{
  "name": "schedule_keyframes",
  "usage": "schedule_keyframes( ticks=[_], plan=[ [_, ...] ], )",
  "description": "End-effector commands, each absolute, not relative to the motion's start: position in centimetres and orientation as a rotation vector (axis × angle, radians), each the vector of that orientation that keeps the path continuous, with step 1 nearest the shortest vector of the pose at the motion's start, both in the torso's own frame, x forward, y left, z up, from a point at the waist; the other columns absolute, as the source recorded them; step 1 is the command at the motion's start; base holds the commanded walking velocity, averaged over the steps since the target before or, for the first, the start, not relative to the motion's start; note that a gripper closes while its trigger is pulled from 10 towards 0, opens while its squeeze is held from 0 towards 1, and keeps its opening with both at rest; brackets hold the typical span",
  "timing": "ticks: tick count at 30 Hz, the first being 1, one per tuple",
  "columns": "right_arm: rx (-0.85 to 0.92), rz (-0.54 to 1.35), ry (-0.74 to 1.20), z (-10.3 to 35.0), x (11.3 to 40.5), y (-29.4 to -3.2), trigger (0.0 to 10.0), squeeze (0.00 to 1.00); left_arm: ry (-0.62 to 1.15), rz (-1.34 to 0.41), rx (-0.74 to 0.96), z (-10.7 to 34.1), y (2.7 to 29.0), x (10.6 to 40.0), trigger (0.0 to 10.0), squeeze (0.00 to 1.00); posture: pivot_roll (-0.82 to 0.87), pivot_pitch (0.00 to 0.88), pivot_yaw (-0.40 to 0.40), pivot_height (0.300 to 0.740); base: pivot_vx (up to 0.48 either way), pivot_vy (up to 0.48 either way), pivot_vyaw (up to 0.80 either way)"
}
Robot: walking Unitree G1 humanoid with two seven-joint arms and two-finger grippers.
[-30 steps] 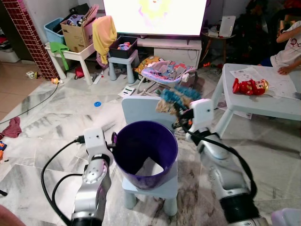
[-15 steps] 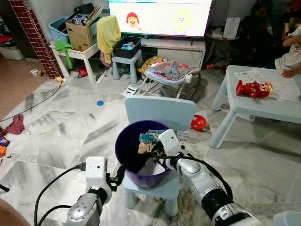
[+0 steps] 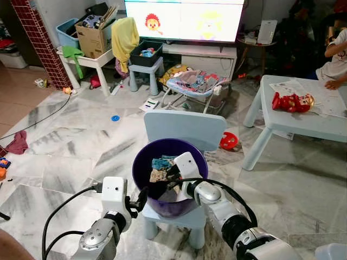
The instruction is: Picking trash to rubbish bin
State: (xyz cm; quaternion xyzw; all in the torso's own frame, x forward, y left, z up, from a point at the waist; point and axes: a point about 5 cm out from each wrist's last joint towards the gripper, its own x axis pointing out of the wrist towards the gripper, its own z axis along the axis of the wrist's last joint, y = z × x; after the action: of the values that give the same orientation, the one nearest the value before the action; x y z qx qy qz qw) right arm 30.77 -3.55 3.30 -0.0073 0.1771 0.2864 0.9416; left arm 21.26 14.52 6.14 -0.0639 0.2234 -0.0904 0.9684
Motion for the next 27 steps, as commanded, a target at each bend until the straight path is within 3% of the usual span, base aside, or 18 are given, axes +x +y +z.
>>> schedule_keyframes(
  ticks=[1, 19, 27],
  plan=[
    [0.032, 0.585, 0.348, 4.0, 31.1, -2.5, 10.0, 1.0, 0.434, -0.191, -0.12, 6.7, 14.4, 21.5, 10.0, 0.0, 0.17, 0.04, -0.028, 0.74, 0.0, 0.0, 0.0],
    [0.152, 0.569, 0.326, 4.8, 31.8, -2.6, 10.0, 1.0, 0.419, -0.186, -0.119, 7.0, 14.2, 22.4, 10.0, 0.0, 0.16, 0.034, -0.031, 0.74, 0.0, 0.0, 0.0],
    [0.16, 0.509, 0.128, 7.7, 33.8, -5.6, 10.0, 1.0, 0.268, -0.205, -0.062, 9.4, 13.5, 24.5, 10.0, 0.0, 0.11, 0.022, -0.021, 0.74, 0.0, 0.0, 0.0]
  ],
)
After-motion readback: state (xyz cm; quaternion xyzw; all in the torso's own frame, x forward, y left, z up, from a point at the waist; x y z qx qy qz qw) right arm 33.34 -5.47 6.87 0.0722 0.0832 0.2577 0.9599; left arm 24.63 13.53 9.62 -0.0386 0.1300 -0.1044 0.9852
